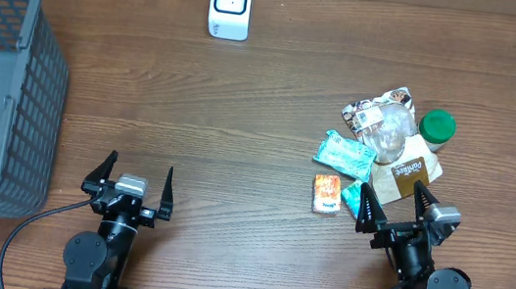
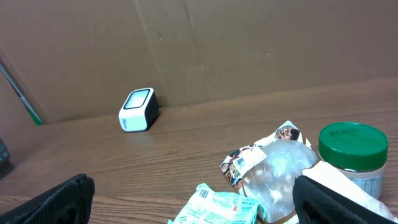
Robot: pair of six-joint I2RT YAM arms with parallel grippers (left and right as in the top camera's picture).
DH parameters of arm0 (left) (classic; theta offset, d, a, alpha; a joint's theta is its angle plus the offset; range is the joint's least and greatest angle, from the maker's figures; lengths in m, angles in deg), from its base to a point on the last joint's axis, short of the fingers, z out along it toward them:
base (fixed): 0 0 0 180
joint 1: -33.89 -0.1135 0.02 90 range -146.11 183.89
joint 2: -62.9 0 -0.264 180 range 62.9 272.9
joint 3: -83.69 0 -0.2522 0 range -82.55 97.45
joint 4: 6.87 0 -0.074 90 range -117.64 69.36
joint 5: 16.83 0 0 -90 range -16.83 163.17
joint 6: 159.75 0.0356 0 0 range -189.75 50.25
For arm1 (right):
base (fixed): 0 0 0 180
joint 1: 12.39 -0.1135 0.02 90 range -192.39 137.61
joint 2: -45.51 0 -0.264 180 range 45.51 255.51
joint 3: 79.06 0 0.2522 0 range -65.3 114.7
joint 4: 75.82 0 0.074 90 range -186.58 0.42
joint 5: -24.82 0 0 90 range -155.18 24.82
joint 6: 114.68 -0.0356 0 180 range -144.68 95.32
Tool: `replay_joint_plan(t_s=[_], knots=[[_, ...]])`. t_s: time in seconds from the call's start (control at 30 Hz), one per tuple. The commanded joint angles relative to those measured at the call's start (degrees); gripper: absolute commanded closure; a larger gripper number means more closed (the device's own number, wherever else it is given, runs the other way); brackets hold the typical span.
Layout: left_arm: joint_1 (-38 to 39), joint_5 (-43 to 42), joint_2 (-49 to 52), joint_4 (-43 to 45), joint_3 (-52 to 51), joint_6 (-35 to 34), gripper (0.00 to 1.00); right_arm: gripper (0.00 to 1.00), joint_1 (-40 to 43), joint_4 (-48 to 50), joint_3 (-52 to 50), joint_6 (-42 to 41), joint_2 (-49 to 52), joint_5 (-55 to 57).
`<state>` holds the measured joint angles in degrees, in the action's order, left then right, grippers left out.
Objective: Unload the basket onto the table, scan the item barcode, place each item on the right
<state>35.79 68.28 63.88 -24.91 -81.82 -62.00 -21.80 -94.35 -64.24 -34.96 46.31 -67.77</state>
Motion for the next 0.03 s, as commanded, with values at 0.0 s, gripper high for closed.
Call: replay_joint_plan(t_s=[0.0], knots=[[0.39,0.61,-0.76,0.13,-0.46,1.22,0.01,0.00,0.15,0.22,-0.59,0.09,-0.63,-0.09]])
